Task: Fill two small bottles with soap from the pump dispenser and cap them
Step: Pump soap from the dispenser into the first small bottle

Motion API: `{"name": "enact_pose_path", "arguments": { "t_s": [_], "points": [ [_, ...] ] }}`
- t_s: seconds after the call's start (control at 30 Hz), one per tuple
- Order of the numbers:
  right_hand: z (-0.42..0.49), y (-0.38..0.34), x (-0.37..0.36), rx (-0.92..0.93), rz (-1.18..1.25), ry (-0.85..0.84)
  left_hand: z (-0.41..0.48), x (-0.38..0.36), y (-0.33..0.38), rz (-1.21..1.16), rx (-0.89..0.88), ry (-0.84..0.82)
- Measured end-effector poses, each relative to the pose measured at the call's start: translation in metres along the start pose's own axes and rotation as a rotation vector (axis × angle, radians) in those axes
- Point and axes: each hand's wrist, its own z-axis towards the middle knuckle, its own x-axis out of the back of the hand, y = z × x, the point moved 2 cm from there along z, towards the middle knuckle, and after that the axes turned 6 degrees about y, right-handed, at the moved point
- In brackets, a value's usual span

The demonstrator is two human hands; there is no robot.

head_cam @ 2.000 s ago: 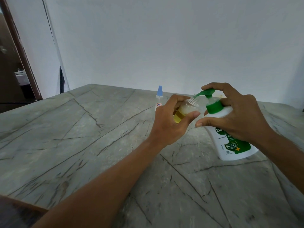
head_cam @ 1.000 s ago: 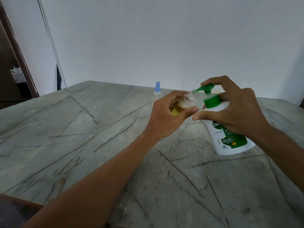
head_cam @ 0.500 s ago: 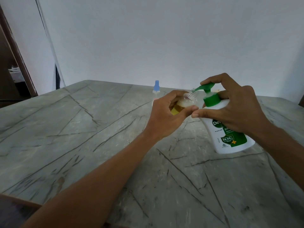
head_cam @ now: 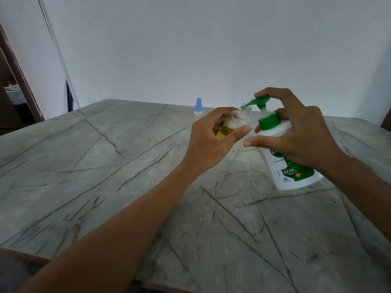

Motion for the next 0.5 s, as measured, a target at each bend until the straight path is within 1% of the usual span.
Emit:
{"name": "enact_pose_path", "arguments": {
  "t_s": [0.17, 0.37, 0.5],
  "points": [
    [-0.0003, 0.0001, 0.0015, -0.020, -0.004, 0.053, -0.0003, -0.0009, 0.0017, 0.013, -0.021, -0.004],
    [-0.0006, 0.0014, 0.0043, -0.056, 0.035, 0.074, -0.0039, -0.0020, -0.0026, 0.015, -0.043, -0.022],
    [0.0008, 0.0010, 0.0037, -0.053, 0.003, 0.034, -0.0034, -0.0029, -0.0022, 0.010, -0.015, -0.027]
  ]
}}
